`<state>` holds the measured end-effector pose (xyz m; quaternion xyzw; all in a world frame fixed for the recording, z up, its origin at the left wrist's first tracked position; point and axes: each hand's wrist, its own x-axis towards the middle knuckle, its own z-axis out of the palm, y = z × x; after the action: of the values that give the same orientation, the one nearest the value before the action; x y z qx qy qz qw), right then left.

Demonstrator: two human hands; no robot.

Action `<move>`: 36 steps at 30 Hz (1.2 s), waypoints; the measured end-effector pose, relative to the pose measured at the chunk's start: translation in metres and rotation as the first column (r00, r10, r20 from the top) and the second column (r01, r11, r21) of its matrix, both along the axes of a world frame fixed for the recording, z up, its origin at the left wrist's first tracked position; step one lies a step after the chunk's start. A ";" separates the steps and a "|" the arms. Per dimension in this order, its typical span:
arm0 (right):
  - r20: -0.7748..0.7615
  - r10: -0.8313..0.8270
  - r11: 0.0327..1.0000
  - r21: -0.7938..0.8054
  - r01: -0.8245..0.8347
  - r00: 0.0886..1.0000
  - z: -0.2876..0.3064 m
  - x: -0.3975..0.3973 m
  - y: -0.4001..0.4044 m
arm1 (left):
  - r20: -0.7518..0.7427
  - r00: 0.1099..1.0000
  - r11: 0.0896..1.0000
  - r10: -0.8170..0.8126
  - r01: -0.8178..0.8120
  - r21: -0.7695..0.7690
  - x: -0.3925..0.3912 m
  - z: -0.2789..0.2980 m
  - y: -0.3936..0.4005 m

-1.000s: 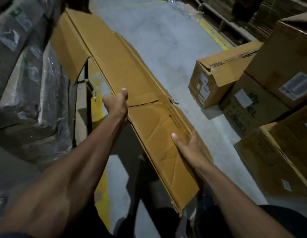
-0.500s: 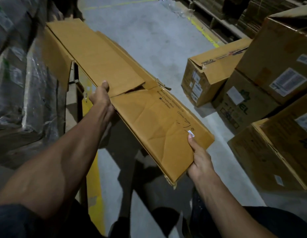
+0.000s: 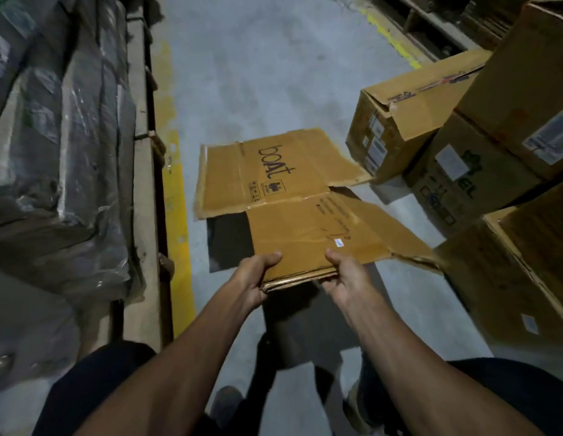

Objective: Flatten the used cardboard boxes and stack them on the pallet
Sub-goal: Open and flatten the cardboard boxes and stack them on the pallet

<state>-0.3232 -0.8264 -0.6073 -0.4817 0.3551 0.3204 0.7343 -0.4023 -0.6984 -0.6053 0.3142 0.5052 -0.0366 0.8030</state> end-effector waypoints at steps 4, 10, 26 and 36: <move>-0.029 -0.064 0.997 0.031 0.065 0.998 0.004 0.009 -0.017 | -0.025 1.000 0.997 0.015 -0.013 0.077 -0.011 0.004 0.017; -0.028 -0.137 0.979 0.150 0.139 0.990 0.013 0.017 -0.017 | -0.017 0.996 0.993 0.084 -0.082 0.090 -0.030 0.028 0.038; 0.094 -0.012 0.997 0.077 0.005 0.996 0.007 0.006 -0.008 | -0.051 0.939 0.935 0.339 -0.342 -0.097 -0.073 0.053 -0.041; 0.100 -0.060 0.987 0.152 0.045 0.993 0.017 0.003 -0.014 | 0.079 0.652 0.638 0.754 -0.700 -0.320 -0.053 0.040 -0.020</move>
<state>-0.3206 -0.8407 -0.5907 -0.4318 0.3039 0.3010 0.7941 -0.4558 -0.7180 -0.5656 -0.0238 0.4937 0.2577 0.8302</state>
